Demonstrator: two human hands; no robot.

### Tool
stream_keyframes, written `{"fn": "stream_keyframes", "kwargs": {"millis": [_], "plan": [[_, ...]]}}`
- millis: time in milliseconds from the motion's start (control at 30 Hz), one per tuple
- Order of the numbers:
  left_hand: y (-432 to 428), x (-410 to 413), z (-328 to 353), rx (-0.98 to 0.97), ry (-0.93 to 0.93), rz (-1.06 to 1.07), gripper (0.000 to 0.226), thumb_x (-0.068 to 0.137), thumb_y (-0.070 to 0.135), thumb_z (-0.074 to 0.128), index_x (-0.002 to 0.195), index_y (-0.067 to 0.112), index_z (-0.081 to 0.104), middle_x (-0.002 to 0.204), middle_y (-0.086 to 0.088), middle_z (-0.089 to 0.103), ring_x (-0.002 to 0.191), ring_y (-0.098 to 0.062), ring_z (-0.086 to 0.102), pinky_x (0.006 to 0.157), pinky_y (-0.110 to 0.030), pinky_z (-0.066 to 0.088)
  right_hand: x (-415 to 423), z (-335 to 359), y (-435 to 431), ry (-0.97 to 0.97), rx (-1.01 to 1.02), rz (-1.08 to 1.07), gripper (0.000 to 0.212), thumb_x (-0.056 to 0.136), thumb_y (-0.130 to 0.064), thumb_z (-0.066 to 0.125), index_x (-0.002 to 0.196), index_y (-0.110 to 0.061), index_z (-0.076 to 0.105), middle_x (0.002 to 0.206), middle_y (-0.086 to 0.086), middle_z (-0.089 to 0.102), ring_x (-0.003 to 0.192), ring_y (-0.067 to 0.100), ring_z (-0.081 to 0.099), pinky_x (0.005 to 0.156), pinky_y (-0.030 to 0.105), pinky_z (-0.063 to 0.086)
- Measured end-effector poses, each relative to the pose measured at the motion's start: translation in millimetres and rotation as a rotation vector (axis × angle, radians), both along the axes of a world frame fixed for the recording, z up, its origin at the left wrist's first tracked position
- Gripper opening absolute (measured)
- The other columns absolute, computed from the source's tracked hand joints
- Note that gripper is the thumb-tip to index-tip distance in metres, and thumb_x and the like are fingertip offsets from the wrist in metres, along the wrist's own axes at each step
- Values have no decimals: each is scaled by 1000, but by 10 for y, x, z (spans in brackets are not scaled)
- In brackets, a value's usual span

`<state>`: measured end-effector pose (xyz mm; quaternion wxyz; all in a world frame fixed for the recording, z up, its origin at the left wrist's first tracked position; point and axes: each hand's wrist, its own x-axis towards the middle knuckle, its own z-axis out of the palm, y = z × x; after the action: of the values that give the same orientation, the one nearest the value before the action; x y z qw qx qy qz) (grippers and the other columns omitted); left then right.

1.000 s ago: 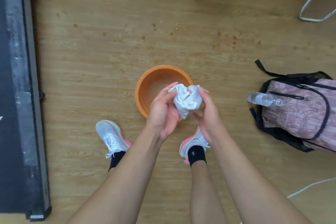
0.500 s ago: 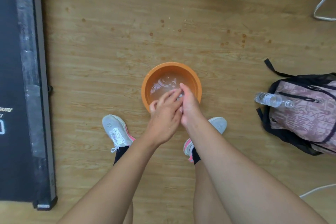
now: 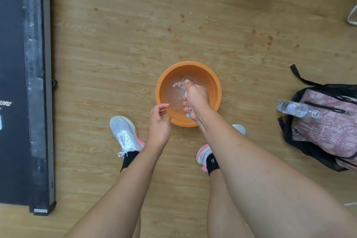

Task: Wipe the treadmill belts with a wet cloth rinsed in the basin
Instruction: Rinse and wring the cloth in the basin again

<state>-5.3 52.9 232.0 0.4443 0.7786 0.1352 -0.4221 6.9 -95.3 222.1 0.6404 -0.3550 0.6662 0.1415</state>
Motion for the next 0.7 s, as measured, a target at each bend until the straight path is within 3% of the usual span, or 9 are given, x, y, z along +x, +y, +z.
{"fn": "stream_keyframes", "kwargs": {"millis": [100, 167, 267, 367, 433, 467, 567, 633, 700], "plan": [[-91, -138, -27, -31, -30, -15, 30, 98, 7, 54, 121, 23, 62, 132, -6, 62, 116, -11, 58, 95, -18, 44, -70, -20, -16, -1, 18, 21, 22, 106, -35, 56, 90, -20, 53, 54, -1, 43, 38, 12, 29, 44, 17, 20], [-230, -154, 15, -79, -35, 15, 24, 103, 10, 54, 123, 20, 62, 128, 0, 63, 109, 2, 59, 89, -11, 41, -152, -10, -10, -12, 19, 23, 20, 106, -33, 57, 94, -17, 53, 51, -1, 41, 37, 12, 29, 43, 17, 19], [-498, -61, 79, -167, 55, 69, 28, 108, 30, 54, 135, 25, 59, 115, 19, 65, 94, 19, 60, 80, -5, 42, -335, 8, 48, -76, -9, 20, 28, 101, -43, 60, 95, -16, 65, 62, 7, 59, 46, 21, 53, 49, 26, 37], [-732, -20, 31, -260, 227, 74, 56, 98, 61, 58, 147, 36, 54, 119, 31, 62, 99, 25, 59, 86, -5, 46, -462, 123, 150, -175, 37, -56, 50, 100, -66, 48, 113, -25, 74, 104, -3, 80, 101, 16, 75, 90, 37, 57], [-828, -70, -36, -179, 251, 54, 71, 79, 78, 65, 141, 43, 61, 127, 22, 69, 115, 9, 64, 105, -24, 50, -530, 182, 199, -308, 122, -232, 63, 101, -71, 44, 137, -23, 62, 129, -2, 73, 127, 16, 66, 114, 40, 47], [-852, -89, -68, -114, 233, 79, 60, 76, 76, 69, 128, 46, 68, 123, 13, 74, 114, -3, 69, 106, -36, 54, -557, 236, 182, -364, 173, -309, 75, 98, -74, 46, 148, -18, 54, 142, 4, 66, 136, 19, 60, 121, 43, 41], [-870, 21, -115, -29, 130, 312, 11, 95, 38, 70, 94, 29, 75, 96, 2, 79, 85, -26, 75, 78, -43, 63, -684, 426, -9, -371, 224, -416, 75, 105, -62, 43, 160, -10, 37, 156, 18, 51, 144, 29, 52, 125, 45, 34], [-876, 102, -145, -60, 166, 464, 22, 105, 33, 62, 89, 19, 69, 85, -3, 75, 57, -22, 65, 49, -28, 52, -775, 477, -101, -300, 64, -353, 56, 110, -46, 44, 151, -8, 50, 145, 16, 62, 134, 28, 61, 116, 41, 46], [-906, 142, -150, -23, 190, 538, 35, 107, 40, 57, 83, 15, 62, 69, -5, 65, 41, -16, 49, 39, -18, 33, -822, 471, -108, -205, -159, -172, 36, 111, -34, 46, 129, -13, 69, 124, 4, 76, 117, 17, 70, 98, 31, 52]]}}
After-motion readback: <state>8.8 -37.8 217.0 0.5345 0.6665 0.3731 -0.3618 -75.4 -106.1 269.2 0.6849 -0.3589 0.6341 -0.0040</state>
